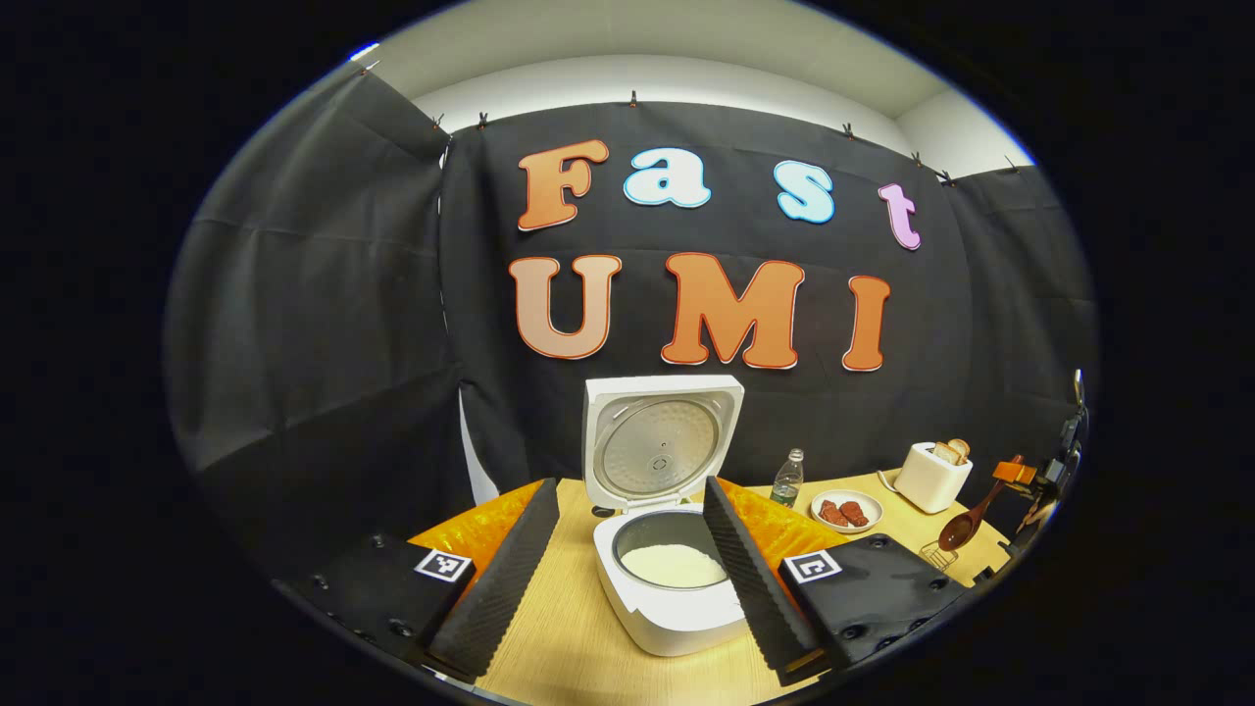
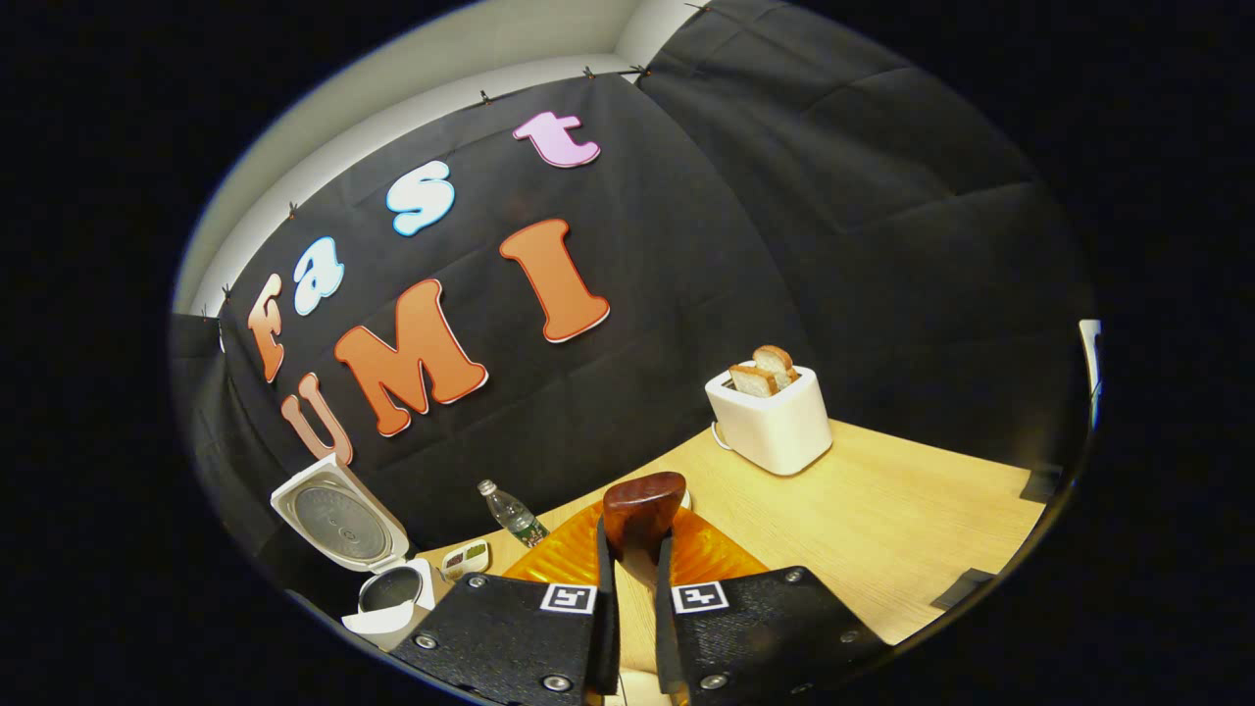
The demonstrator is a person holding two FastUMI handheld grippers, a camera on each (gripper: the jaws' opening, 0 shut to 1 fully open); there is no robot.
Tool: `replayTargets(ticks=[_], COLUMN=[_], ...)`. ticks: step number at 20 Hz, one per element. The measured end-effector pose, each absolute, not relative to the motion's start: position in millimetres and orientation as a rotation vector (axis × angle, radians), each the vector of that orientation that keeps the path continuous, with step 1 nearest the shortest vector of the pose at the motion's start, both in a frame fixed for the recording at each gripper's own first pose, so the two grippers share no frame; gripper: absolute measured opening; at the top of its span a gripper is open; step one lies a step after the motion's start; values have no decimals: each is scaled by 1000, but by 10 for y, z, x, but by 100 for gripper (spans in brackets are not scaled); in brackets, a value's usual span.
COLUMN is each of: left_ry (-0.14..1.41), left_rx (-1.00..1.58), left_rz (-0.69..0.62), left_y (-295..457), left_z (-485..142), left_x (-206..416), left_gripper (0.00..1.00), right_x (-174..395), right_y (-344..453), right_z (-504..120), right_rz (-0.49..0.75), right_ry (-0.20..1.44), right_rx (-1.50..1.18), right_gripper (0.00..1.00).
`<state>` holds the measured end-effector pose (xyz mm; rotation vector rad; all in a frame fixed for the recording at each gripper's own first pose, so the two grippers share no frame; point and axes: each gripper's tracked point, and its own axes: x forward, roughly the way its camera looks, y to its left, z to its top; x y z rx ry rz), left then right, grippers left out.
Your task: Close the left gripper, press the button to open the rice cooker; take a wooden spoon from the chopstick holder with the right hand, scoop a spoonful of rice and pour it into the rice cooker, then put the wooden spoon back into the chopstick holder.
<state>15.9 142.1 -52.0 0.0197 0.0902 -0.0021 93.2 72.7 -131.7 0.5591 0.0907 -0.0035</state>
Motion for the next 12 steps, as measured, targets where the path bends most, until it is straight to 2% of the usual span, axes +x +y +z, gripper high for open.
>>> replayTargets(ticks=[5, 6, 7, 12], left_ry=[93, 96, 99, 103], left_rx=[15, 23, 30, 30], left_rz=[35, 42, 50, 68], left_y=[1423, 1426, 1443, 1463], left_z=[-537, -545, -565, -577], left_x=[108, 97, 90, 57], left_gripper=[100, 100, 100, 100], right_x=[1090, 1109, 1127, 1197], right_y=[711, 736, 747, 702], right_z=[-1890, -1977, -2038, -2231], right_rz=[-27, -24, -25, -49], right_ry=[197, 210, 217, 227], right_rx=[582, 593, 603, 668], right_gripper=[14, 19, 14, 14])
